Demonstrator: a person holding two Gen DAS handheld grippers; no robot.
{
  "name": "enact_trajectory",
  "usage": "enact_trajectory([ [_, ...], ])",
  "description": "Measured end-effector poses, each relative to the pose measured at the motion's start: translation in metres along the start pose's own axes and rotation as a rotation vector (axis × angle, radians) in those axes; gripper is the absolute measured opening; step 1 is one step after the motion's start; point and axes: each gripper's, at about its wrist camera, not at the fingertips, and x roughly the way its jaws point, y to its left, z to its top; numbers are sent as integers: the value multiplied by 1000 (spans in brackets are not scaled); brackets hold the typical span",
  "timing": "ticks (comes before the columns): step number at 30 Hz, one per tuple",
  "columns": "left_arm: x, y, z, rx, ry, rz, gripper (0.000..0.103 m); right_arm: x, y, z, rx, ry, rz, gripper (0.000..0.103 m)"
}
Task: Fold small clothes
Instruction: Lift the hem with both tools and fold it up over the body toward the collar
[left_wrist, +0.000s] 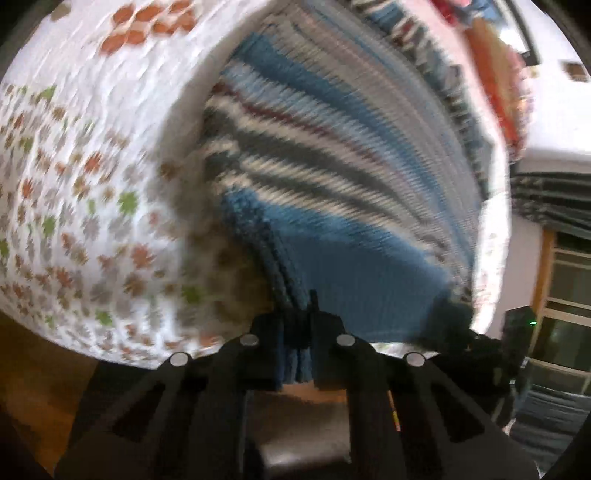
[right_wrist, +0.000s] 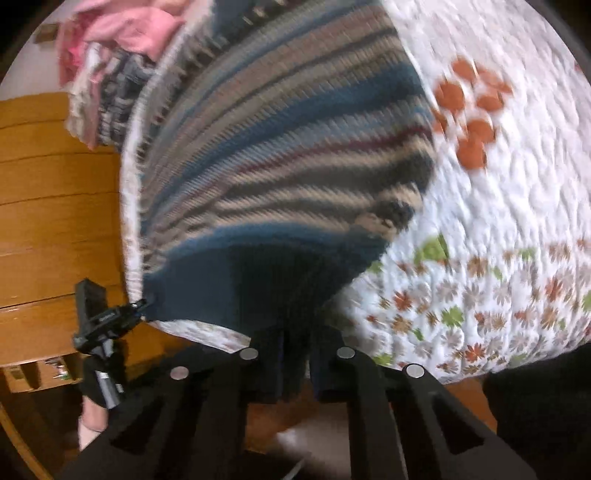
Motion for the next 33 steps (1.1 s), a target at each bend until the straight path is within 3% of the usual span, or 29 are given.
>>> enact_trajectory([
  [6, -32, -21, 26, 5, -148, -133, 8, -41, 22, 29, -27, -91, 67, 10],
  [13, -41, -35, 81, 8, -252, -131, 8, -61, 19, 83, 32, -135, 68, 10],
  [21, 8, -51, 153, -11, -226, -48, 9, -24, -10, 145, 168, -115, 82, 10],
  [27, 39, -43, 183, -51, -182, -7, 14, -6, -30, 171, 230, -90, 107, 14],
  [30, 41, -38, 192, -88, -159, -50, 17, -5, -33, 178, 261, -76, 135, 18],
  [32, 38, -32, 194, -121, -142, -103, 25, -9, -36, 179, 264, -82, 134, 24],
  [33, 35, -27, 195, -141, -136, -139, 26, -11, -38, 180, 268, -82, 137, 34],
])
